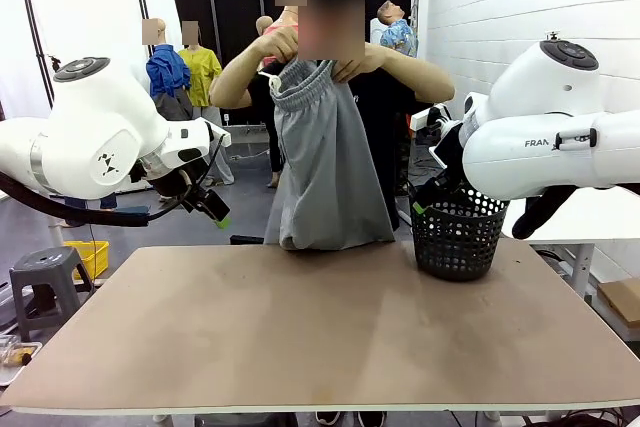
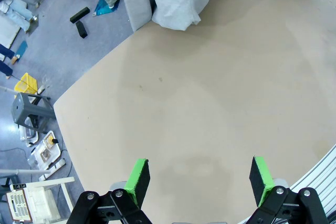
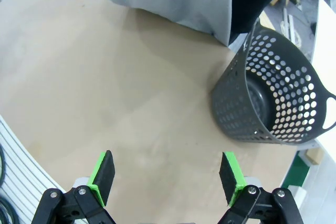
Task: Fold the training pants.
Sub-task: Grab both ends of the Training pants handed by a person.
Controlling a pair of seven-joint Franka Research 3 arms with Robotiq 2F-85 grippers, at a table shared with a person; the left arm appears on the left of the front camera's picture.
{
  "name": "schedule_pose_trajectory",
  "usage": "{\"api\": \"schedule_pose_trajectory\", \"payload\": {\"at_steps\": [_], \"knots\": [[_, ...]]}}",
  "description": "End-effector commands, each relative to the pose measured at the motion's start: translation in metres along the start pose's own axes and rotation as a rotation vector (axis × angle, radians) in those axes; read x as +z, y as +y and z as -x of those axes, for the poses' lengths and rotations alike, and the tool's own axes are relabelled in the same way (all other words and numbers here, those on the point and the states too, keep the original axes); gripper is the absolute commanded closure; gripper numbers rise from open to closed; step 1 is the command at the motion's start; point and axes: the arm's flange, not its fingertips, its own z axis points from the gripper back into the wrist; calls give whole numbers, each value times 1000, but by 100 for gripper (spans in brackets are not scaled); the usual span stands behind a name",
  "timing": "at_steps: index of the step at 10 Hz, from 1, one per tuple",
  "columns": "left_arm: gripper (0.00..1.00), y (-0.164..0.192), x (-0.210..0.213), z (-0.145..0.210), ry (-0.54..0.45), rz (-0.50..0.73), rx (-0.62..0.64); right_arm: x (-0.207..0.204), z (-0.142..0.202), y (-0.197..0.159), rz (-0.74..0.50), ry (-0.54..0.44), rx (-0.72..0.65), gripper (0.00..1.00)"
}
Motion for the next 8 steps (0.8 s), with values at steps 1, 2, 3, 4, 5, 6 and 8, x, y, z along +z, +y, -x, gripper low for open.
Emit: {"api": "schedule_pose_trajectory", "payload": {"at_steps": [1,2,3,4,5,6,8], "knots": [[0,1,0,1,1,1,-4,0,0,0,0,0,0,0],[0,1,0,1,1,1,-4,0,0,0,0,0,0,0],[0,1,0,1,1,1,-4,0,0,0,0,0,0,0],[0,1,0,1,1,1,-4,0,0,0,0,0,0,0],[0,1,0,1,1,1,-4,0,0,0,0,0,0,0],[0,1,0,1,1,1,-4,0,0,0,0,0,0,0],[0,1,0,1,1,1,-4,0,0,0,0,0,0,0]]}}
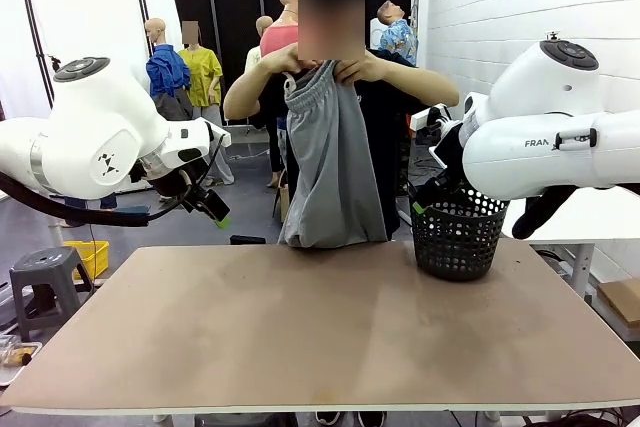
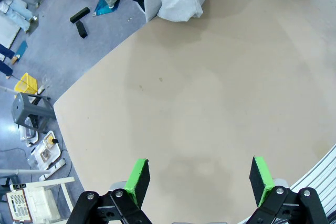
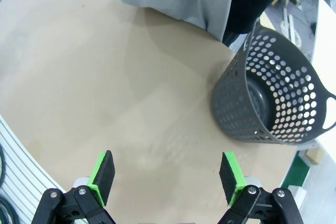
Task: Fold the training pants.
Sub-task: Grab both ends of the Training pants handed by a person.
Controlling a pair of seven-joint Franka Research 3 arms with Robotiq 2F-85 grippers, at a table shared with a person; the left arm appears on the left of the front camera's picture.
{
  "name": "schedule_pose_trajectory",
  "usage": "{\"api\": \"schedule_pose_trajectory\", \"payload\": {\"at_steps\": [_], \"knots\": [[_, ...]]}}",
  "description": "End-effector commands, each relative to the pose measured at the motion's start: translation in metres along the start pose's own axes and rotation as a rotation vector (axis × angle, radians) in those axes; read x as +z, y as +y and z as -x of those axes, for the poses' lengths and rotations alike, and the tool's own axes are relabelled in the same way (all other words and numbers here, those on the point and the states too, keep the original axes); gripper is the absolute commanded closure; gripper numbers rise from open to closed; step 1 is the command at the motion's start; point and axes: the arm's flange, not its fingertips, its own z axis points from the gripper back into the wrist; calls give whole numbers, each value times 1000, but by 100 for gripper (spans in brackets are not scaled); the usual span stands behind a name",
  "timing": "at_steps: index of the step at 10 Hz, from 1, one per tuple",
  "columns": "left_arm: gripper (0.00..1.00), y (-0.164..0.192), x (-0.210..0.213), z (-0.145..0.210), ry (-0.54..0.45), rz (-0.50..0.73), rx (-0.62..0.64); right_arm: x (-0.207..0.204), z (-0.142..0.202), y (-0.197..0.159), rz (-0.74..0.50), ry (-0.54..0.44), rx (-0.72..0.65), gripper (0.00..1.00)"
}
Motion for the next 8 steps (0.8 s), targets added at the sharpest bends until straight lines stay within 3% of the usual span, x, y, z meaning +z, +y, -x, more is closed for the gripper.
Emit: {"api": "schedule_pose_trajectory", "payload": {"at_steps": [1,8], "knots": [[0,1,0,1,1,1,-4,0,0,0,0,0,0,0],[0,1,0,1,1,1,-4,0,0,0,0,0,0,0]]}}
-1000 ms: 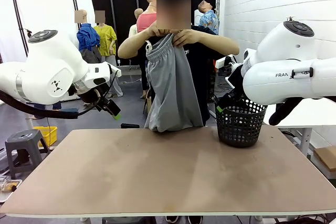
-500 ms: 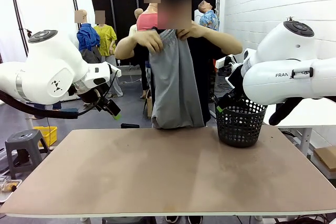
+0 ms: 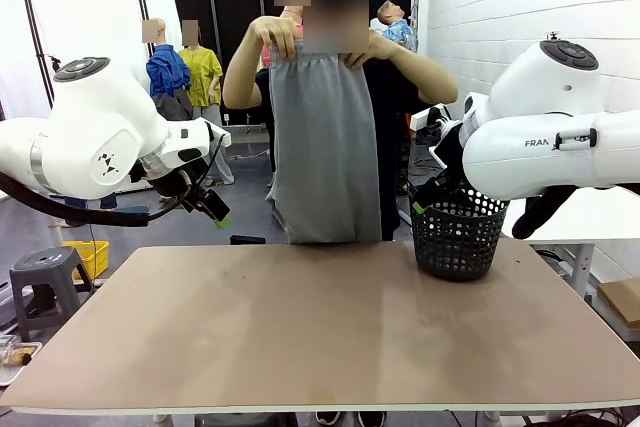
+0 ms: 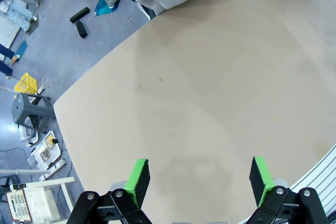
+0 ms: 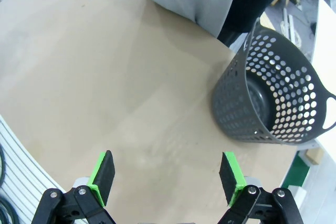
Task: Fold the training pants.
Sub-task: Grab both ends of the Training pants handed by a person.
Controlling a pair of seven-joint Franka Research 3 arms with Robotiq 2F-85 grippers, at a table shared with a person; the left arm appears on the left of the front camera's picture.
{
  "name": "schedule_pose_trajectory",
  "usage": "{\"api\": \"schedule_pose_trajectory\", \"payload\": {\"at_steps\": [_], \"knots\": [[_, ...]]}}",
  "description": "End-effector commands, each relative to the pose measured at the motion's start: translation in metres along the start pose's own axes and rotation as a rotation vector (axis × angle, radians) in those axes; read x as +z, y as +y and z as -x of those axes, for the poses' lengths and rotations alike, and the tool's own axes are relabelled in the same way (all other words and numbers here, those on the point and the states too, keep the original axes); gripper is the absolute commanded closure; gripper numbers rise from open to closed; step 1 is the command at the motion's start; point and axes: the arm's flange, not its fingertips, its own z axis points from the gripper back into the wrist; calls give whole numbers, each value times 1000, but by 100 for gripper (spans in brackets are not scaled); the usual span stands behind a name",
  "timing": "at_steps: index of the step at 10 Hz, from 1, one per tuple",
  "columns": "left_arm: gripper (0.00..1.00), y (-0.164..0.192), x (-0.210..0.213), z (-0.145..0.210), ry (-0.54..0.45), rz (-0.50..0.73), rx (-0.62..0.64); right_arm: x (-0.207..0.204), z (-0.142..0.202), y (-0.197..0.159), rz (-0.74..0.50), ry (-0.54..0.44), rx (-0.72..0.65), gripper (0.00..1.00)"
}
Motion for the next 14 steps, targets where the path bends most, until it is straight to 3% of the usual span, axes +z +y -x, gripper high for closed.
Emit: {"api": "schedule_pose_trajectory", "payload": {"at_steps": [1,14], "knots": [[0,1,0,1,1,1,-4,0,0,0,0,0,0,0],[0,1,0,1,1,1,-4,0,0,0,0,0,0,0]]}}
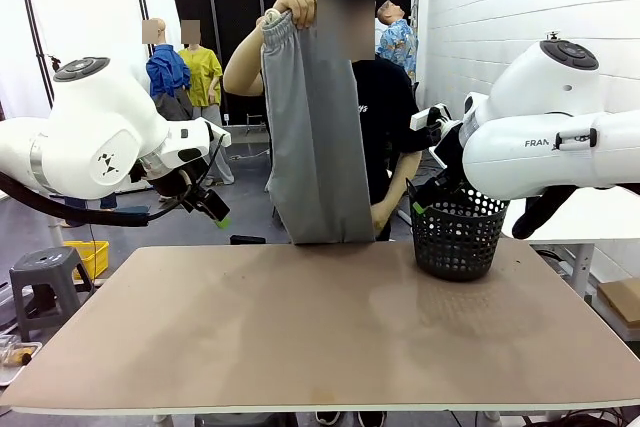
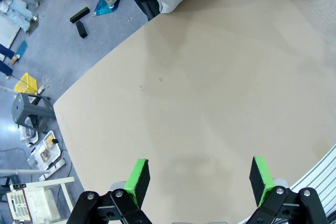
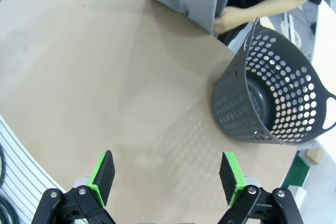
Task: Fold the training pants.
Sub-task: Grab both ends of the Training pants handed by a person.
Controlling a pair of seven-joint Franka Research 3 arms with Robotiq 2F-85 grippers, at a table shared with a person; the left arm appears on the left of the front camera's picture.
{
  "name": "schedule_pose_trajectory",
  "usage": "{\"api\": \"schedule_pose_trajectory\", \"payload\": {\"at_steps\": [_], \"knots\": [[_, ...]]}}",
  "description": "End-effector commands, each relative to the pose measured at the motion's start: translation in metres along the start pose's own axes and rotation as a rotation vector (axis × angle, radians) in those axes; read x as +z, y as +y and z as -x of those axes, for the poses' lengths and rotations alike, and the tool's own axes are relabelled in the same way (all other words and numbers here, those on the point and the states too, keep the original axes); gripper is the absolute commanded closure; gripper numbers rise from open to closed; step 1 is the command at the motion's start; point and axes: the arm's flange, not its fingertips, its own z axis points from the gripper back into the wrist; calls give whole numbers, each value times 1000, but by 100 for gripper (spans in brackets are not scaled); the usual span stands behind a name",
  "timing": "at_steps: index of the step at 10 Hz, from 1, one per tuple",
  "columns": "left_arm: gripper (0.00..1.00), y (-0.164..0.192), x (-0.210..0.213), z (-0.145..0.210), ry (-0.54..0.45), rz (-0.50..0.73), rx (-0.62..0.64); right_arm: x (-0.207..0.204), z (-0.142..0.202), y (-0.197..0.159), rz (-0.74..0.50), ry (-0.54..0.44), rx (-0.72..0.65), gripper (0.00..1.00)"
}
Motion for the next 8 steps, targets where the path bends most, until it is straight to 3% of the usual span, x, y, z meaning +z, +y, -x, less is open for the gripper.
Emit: {"api": "schedule_pose_trajectory", "payload": {"at_steps": [1,8], "knots": [[0,1,0,1,1,1,-4,0,0,0,0,0,0,0],[0,1,0,1,1,1,-4,0,0,0,0,0,0,0]]}}
